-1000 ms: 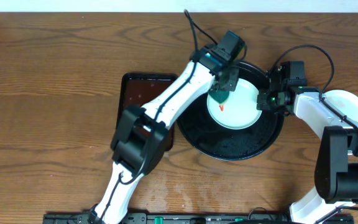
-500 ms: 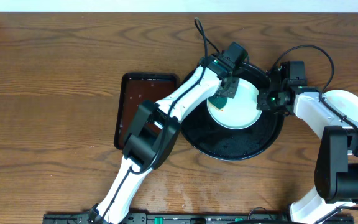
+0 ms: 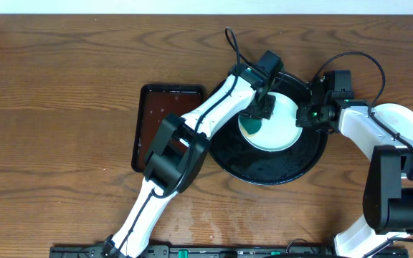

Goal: Clean dirty plates on tray and stack at the side
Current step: 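Wipe the red smear on the blue plate with the sponge, left gripper, then move the sponge back into the water tray, left gripper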

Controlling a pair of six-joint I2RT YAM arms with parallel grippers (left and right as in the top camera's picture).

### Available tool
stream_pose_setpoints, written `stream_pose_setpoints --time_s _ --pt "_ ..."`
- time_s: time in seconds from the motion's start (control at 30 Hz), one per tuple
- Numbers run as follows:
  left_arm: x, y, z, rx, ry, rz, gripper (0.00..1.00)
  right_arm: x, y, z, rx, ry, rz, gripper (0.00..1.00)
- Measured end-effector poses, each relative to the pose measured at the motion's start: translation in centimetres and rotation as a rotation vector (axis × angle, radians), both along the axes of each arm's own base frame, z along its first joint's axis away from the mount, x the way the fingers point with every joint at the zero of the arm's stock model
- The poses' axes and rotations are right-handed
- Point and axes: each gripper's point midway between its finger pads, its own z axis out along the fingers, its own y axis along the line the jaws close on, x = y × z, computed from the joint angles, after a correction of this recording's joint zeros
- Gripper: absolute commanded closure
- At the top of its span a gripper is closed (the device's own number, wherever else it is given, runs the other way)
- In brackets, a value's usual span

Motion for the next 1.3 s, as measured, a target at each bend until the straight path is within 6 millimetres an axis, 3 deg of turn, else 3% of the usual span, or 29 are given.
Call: stream_pose_setpoints --time_s 0.4,0.7,0.83,0.93,1.07,1.2,1.3 --pt "-0.6 -1.7 -0.1 -0.149 0.072 0.0 0.93 0.0 0.0 0.0 -0.002 0.0 -0.001 0.99" --pt "-4.1 -5.6 0.5 -0.375 0.285 -0.033 0.93 0.0 0.0 0.0 -0.002 0.0 -0.001 0.99" --pt "-4.4 -6.2 0.9 -0.437 0.334 -0.029 0.93 0.0 0.0 0.0 -0.002 0.0 -0.001 0.99" --pt "-3.1 -5.8 1.4 -0.473 0.328 -0.005 0.93 0.0 0.0 0.0 -0.002 0.0 0.0 0.99" --pt "0.1 -3.1 3.2 -0.476 0.255 0.069 0.93 0.0 0.0 0.0 -0.002 0.0 -0.001 0.99" --pt "2.9 0.2 8.0 -0.482 0.138 0.134 0.93 0.0 0.0 0.0 -0.002 0.0 -0.001 0.99" --pt "3.5 2.3 12.0 -0.484 0.07 0.162 0.93 0.0 0.0 0.0 -0.002 0.0 0.0 0.99"
